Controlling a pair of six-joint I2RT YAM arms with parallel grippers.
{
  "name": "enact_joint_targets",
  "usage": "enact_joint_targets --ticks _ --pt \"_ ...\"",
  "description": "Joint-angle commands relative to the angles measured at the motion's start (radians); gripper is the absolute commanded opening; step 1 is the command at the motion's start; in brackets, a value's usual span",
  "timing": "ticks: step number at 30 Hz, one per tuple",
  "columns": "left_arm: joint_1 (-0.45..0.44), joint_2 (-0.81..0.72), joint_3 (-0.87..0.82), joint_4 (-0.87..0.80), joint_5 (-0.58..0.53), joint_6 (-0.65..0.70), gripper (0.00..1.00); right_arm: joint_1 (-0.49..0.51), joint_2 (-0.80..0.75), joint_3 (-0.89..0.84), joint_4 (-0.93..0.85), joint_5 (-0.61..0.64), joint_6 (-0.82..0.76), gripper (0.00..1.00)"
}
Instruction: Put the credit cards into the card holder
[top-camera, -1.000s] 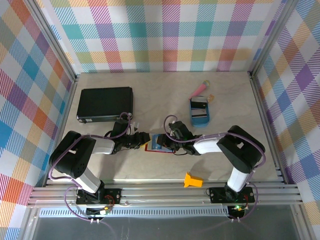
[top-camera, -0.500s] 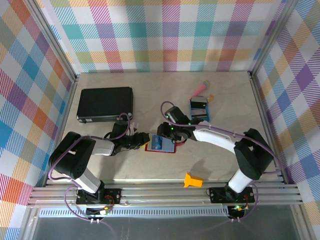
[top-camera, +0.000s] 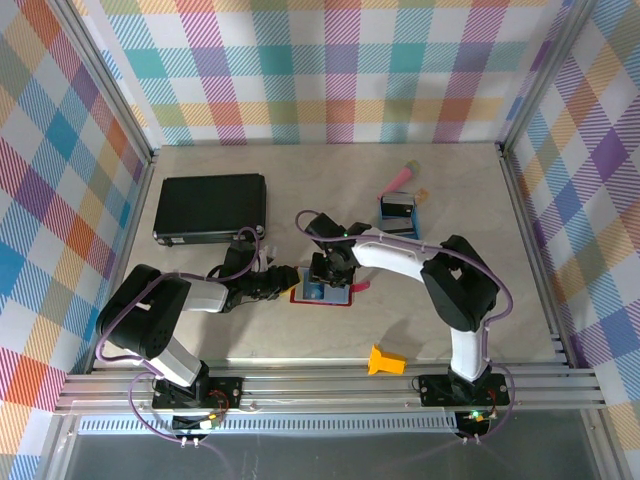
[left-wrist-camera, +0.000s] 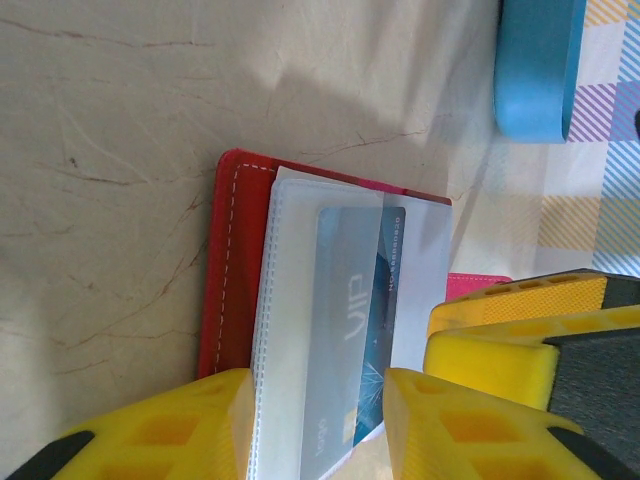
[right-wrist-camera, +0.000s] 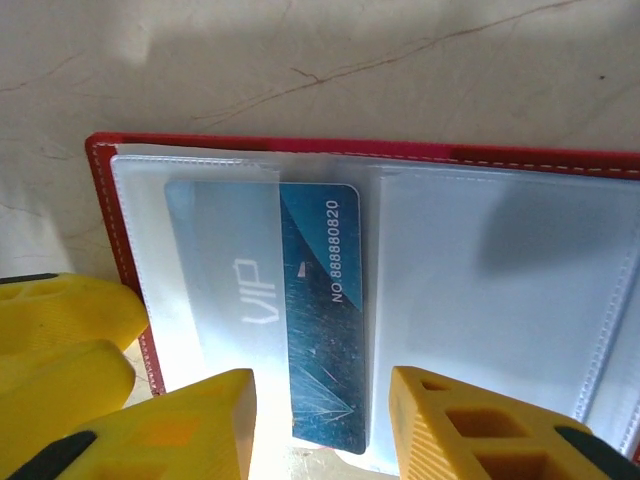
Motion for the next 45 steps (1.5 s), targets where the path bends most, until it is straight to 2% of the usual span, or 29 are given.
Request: enact_joint_targets --ticks 1,26,45 --pt "-0.004 -0.001 -0.022 -0.023 0.014 -0.002 0.39 0.005 0.028 0.038 -0.041 -0.030 -0.003 0.38" --pt "-0.004 0.015 -0.025 -0.002 0.020 -0.010 0.39 0.007 0.087 0.081 -0.057 -0.034 -0.036 0.40" --pt "-0.004 0.031 -0.026 0.015 0.020 -0.012 0.39 0.013 0.099 0.100 -0.057 -0.046 -0.058 0.34"
